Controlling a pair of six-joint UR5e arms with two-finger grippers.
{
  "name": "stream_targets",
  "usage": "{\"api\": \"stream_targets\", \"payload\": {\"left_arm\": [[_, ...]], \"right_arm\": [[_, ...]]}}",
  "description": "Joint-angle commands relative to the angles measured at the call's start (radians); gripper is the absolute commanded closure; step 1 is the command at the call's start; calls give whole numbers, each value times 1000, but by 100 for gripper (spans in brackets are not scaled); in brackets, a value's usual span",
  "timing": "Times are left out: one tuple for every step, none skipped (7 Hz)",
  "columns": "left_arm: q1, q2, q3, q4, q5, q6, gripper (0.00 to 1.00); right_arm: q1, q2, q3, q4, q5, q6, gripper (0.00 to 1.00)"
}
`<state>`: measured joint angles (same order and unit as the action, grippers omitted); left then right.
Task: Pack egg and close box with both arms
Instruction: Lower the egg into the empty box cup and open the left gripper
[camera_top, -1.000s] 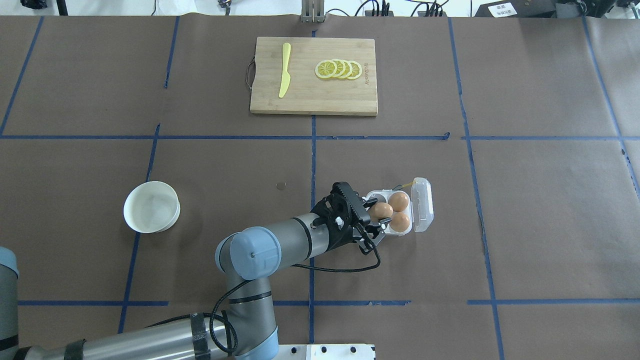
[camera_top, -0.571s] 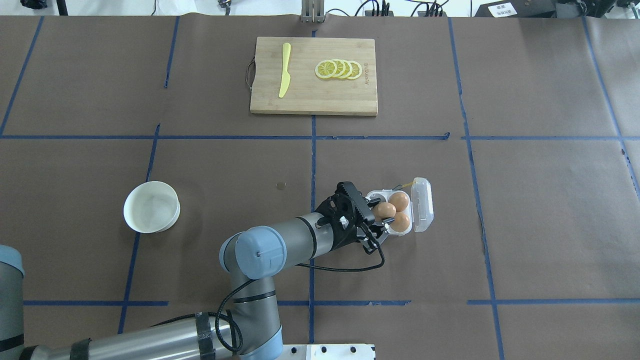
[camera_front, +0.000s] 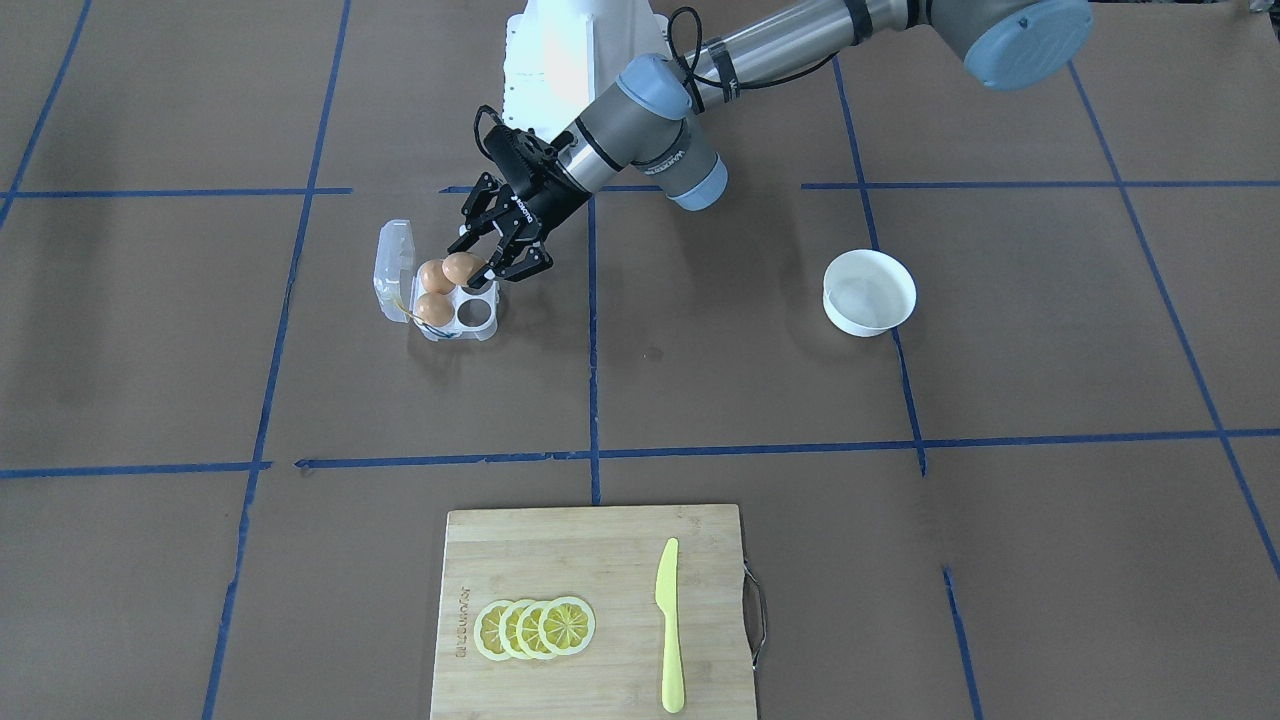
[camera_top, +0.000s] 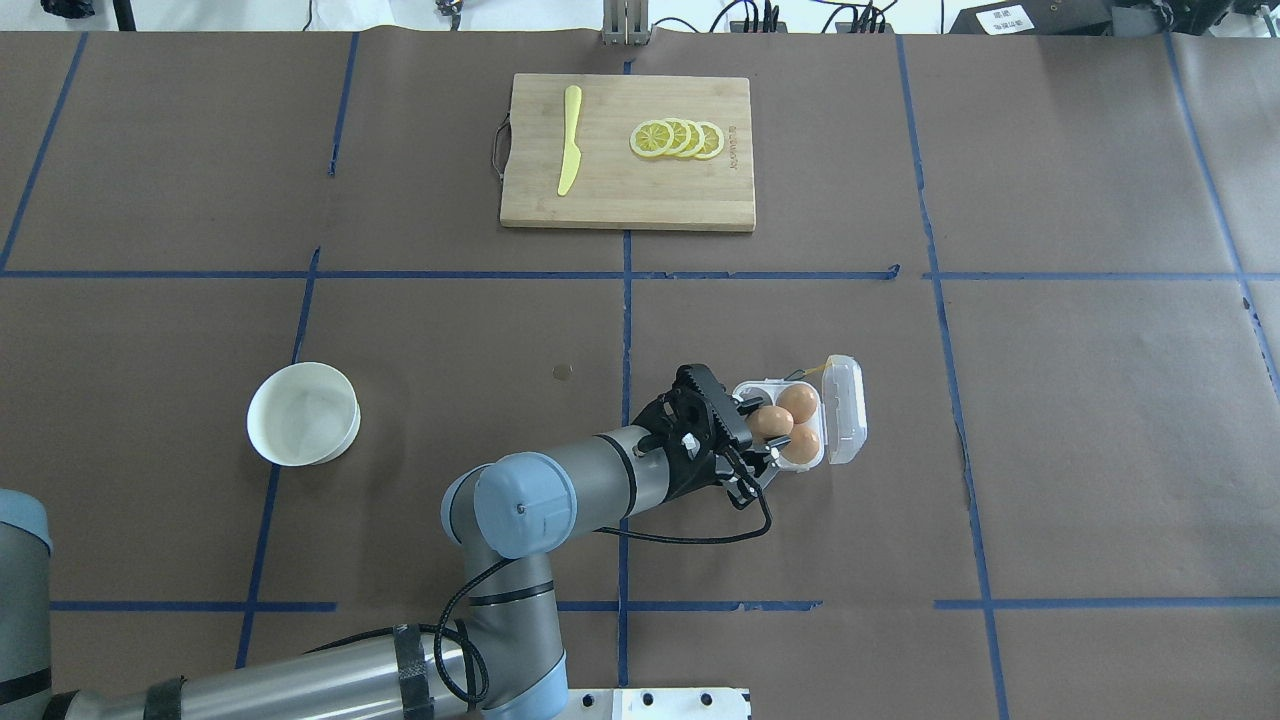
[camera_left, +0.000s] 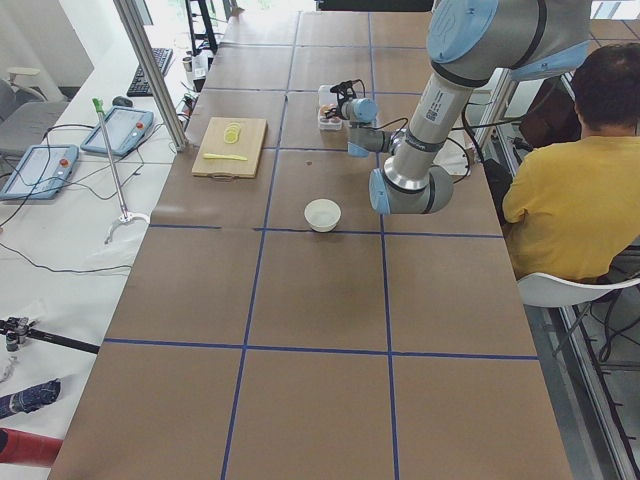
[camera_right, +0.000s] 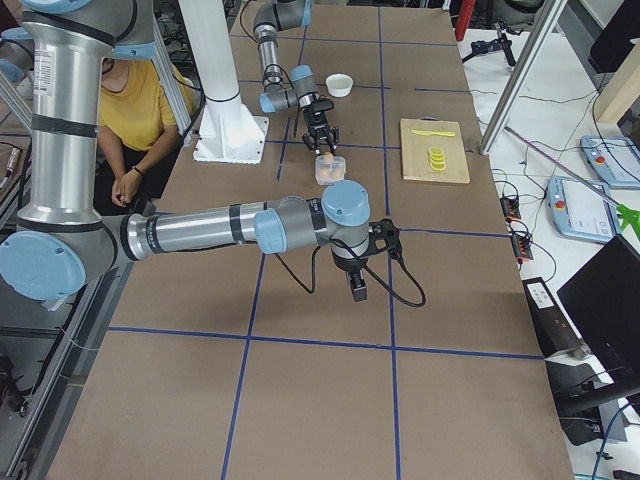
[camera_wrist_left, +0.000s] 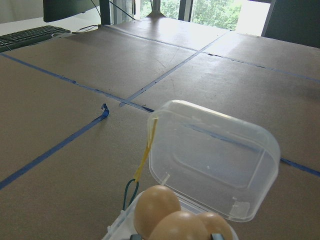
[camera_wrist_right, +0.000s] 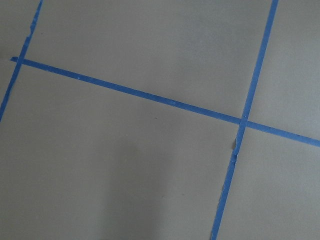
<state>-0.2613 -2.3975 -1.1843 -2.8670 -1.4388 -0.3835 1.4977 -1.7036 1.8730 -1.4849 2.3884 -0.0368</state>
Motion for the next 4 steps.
{"api": "stream_targets", "payload": {"left_arm": [[1, 0, 0, 0, 0, 0, 49], [1, 0, 0, 0, 0, 0, 49], [1, 0, 0, 0, 0, 0, 49], [1, 0, 0, 0, 0, 0, 47]], "right_arm": [[0, -1, 0, -2, 0, 0, 0], [0, -1, 0, 0, 0, 0, 0], [0, -1, 0, 0, 0, 0, 0], [0, -1, 0, 0, 0, 0, 0]]}}
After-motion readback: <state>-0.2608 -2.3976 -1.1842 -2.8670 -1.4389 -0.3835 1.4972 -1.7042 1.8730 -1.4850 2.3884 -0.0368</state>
